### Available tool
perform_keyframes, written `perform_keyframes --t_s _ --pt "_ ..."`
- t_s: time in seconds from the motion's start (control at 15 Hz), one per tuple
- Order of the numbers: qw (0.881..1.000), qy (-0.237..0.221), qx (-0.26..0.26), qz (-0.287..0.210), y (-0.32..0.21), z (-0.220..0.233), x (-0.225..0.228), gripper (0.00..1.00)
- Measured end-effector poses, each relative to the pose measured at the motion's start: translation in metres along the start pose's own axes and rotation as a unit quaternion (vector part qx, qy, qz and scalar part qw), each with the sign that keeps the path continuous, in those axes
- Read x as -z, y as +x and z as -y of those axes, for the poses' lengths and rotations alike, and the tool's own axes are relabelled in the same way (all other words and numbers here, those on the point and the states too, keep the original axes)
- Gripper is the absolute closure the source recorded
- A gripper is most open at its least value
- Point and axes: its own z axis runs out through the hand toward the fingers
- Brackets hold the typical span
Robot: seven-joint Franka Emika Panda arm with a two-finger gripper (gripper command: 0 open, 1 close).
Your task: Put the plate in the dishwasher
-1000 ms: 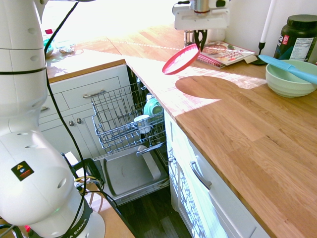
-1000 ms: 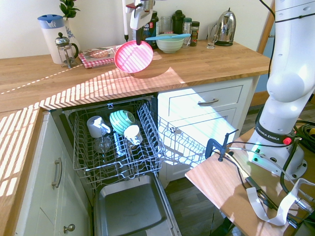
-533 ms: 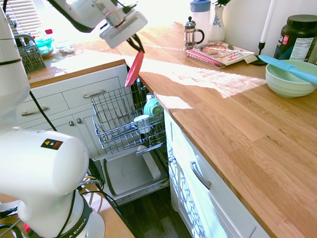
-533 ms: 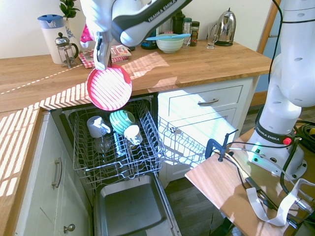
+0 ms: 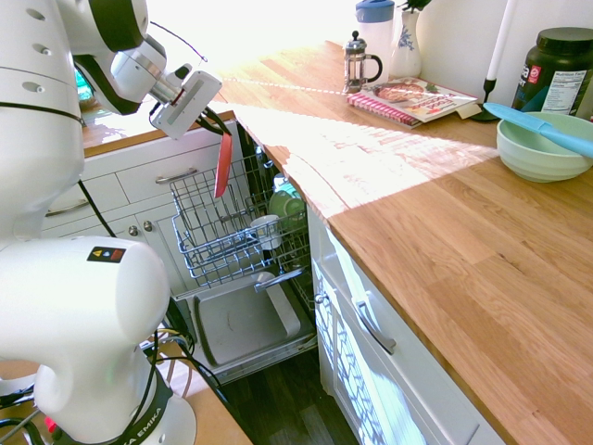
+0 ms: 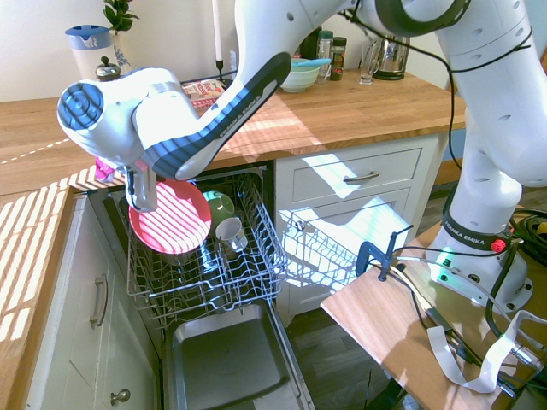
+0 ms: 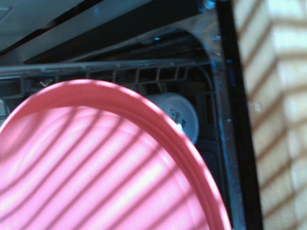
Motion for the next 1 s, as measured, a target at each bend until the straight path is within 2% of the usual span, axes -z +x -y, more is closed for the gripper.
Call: perform_keyframes --t_s 0.27,0.67,0.73,1.0 --pt "0.999 -0.013 0.044 0.009 -0.02 0.034 -0.009 1.0" --pt "0.997 -0.013 0.079 0.007 -0.05 0.065 -0.003 1.0" --pt "0.996 -0.014 0.083 0.007 -0.052 0.069 0.001 0.0" --pt "0.995 0.004 0.097 0.036 -0.05 0.073 0.01 0.0"
